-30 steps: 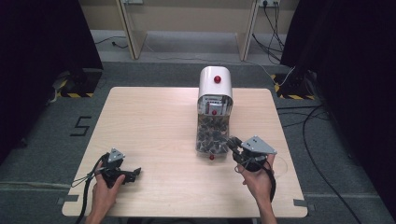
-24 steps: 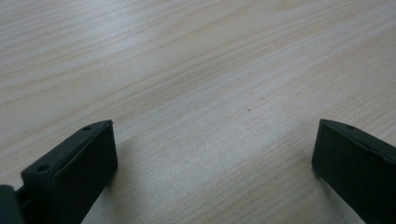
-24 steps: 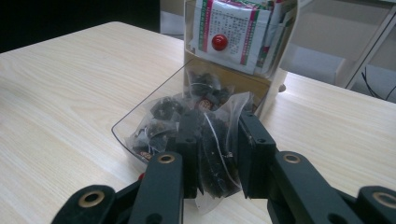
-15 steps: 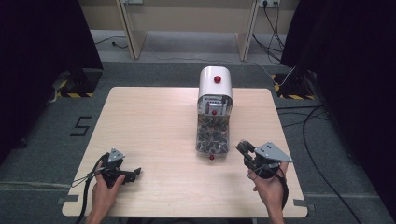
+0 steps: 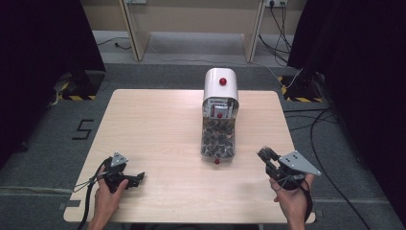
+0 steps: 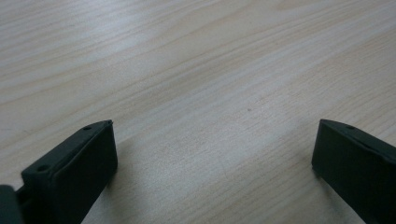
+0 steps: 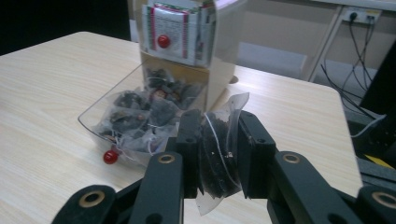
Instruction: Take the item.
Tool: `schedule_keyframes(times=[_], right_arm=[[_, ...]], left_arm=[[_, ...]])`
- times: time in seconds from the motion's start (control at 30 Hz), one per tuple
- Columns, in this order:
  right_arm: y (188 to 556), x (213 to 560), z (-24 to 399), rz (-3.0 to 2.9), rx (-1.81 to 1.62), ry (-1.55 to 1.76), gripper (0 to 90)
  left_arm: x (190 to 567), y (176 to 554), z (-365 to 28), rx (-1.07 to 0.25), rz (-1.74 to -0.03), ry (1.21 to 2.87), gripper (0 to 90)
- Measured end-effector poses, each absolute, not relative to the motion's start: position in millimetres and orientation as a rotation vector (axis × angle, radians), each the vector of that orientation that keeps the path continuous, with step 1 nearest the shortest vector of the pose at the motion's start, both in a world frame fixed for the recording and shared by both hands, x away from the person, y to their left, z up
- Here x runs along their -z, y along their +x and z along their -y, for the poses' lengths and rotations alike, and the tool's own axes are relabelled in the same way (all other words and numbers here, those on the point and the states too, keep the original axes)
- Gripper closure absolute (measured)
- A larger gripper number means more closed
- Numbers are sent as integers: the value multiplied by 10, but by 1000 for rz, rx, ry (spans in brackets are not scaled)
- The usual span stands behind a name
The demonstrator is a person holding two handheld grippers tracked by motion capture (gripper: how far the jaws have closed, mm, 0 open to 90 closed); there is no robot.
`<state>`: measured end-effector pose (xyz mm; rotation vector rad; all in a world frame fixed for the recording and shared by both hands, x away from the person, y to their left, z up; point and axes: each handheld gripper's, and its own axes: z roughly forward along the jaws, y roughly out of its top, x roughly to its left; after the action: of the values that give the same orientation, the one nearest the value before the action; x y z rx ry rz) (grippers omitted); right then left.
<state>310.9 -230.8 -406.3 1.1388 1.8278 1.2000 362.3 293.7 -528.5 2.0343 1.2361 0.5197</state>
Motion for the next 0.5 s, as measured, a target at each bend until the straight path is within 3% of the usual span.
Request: schedule_keyframes(times=[0.5], right_arm=[[2959, 4160, 2722, -1750, -1146, 1259, 736]], left_arm=[[5285, 3623, -2937, -519, -1237, 2033, 0]])
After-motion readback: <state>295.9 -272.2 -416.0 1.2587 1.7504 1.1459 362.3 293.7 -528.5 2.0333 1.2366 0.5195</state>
